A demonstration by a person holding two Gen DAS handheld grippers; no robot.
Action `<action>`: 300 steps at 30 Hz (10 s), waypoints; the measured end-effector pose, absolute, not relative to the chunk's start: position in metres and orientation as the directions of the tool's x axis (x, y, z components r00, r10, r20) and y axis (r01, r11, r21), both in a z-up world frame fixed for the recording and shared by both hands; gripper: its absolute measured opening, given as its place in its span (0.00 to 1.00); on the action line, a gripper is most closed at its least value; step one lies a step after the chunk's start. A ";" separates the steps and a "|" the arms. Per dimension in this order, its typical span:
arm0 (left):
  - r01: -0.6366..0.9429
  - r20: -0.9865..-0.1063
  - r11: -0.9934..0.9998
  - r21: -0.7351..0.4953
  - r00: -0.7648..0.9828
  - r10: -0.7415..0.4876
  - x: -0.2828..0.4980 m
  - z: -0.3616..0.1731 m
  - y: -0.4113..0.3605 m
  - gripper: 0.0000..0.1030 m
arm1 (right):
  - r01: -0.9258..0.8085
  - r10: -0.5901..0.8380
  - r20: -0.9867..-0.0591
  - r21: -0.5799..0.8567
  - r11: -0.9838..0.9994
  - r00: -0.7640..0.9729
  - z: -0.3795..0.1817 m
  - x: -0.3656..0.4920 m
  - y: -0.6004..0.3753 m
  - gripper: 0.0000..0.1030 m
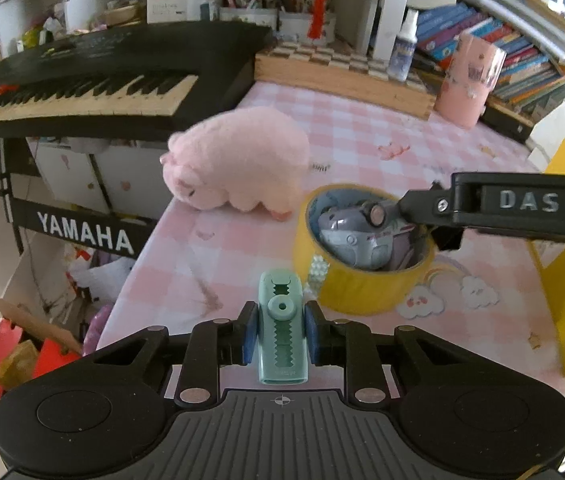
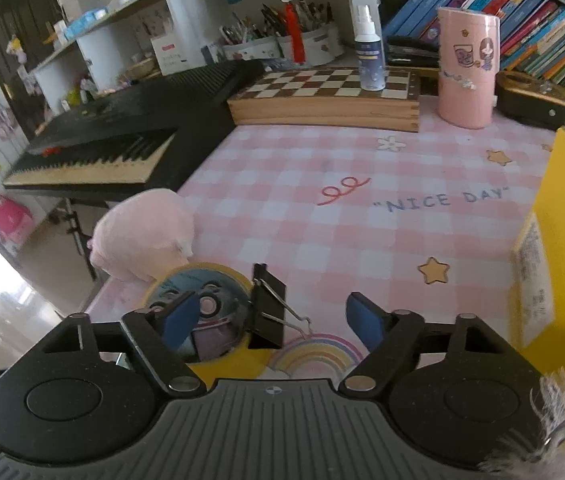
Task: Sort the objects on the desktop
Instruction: 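Close the right tool on the black binder clip while the left tool grasps the mint-green item, then carry the binder clip and mint-green item with both tools toward the yellow box, then open the right tool inside the box while the left tool releases the green item, then lift both open tools out of the yellow box, then move both open tools toward the yellow tape roll and pink pig plush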
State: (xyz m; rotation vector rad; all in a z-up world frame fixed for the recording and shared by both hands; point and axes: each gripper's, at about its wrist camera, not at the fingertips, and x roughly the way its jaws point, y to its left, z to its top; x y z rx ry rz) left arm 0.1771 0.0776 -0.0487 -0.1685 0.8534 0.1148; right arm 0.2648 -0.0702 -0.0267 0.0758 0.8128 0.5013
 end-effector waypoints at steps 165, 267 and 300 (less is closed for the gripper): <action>0.378 -0.499 0.926 -0.027 0.797 -0.340 0.168 0.041 -0.210 0.23 | -0.075 0.144 -0.481 0.159 0.984 0.865 0.062 0.167 -0.398 0.37; 0.131 -0.613 0.987 -0.090 0.774 -0.159 0.072 0.007 -0.095 0.72 | 0.031 0.000 -0.599 0.040 0.999 0.801 0.017 0.081 -0.301 0.74; 0.089 -0.693 0.994 -0.070 0.712 -0.113 -0.005 -0.006 -0.014 0.76 | -0.113 0.153 -0.720 0.104 0.988 0.677 -0.012 0.000 -0.198 0.82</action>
